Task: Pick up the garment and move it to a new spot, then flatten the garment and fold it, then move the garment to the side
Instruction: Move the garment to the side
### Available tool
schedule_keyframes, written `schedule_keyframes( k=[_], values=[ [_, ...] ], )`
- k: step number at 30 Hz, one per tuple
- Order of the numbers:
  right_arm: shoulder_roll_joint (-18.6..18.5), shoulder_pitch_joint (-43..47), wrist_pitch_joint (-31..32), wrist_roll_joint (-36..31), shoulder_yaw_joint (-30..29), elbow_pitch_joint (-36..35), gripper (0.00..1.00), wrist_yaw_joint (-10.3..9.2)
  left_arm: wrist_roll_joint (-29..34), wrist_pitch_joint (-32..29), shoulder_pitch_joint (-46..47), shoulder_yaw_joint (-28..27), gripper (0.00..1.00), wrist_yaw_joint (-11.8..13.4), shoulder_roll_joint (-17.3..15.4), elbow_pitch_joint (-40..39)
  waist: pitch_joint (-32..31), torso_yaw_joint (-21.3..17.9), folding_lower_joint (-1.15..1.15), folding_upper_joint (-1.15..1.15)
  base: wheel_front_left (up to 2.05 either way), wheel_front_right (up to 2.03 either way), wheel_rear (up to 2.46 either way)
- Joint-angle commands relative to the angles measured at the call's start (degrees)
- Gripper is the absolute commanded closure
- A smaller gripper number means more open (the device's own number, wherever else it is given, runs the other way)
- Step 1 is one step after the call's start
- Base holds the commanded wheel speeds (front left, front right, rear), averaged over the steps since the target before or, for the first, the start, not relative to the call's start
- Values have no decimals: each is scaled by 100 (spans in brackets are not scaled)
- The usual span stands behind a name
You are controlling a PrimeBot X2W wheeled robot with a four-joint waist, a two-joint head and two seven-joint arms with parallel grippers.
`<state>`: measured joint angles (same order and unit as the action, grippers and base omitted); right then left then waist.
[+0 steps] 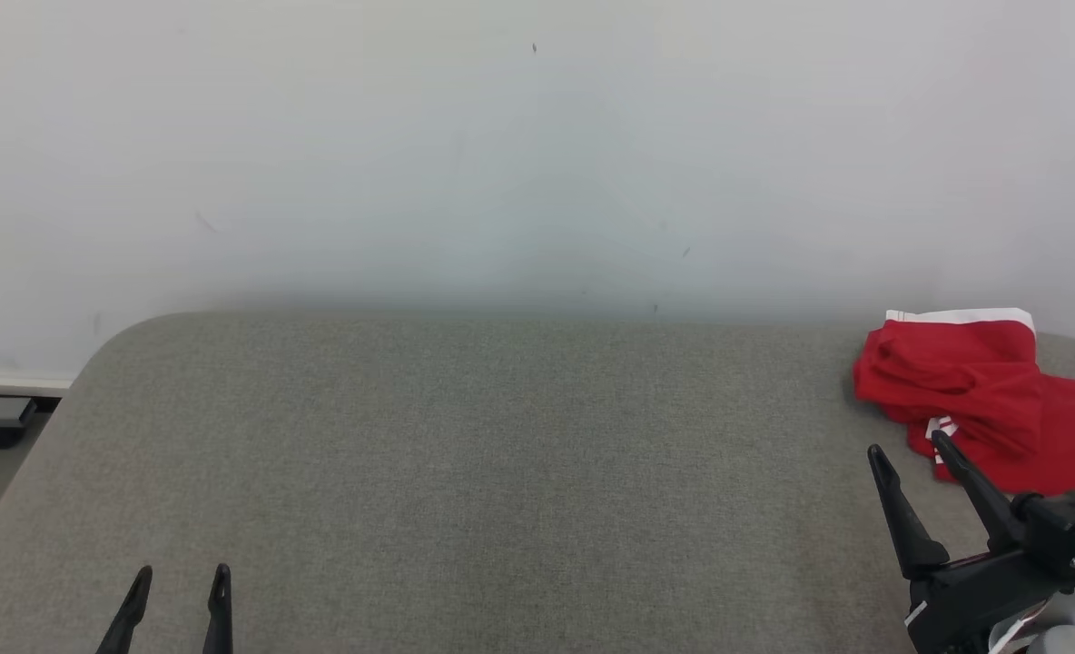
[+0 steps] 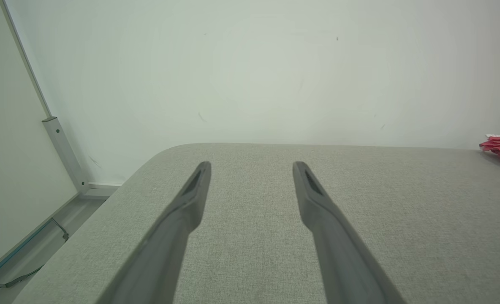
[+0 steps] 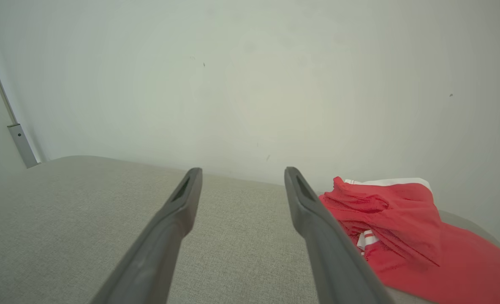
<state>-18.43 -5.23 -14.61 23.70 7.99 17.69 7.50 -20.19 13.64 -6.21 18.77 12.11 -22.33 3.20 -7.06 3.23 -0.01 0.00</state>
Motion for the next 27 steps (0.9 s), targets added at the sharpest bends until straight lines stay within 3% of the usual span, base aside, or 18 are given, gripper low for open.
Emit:
schedule_keyframes(
  k=[1, 16, 27],
  values=[
    [40, 113, 8, -156, -101, -86, 0, -3, -51, -17, -86, -31, 0, 36, -41, -32, -55, -72, 1, 0, 0, 0, 0],
    [803, 795, 137, -895, -976, -387, 0, -3, -121, -128, -409, -184, 0, 244, -204, -52, -149, -301, 1, 0, 0, 0, 0],
    [922, 790, 286, -1072, -1220, -340, 0, -3, -185, -204, -507, -249, 0, 308, -313, -24, -166, -315, 1, 0, 0, 0, 0]
  ],
)
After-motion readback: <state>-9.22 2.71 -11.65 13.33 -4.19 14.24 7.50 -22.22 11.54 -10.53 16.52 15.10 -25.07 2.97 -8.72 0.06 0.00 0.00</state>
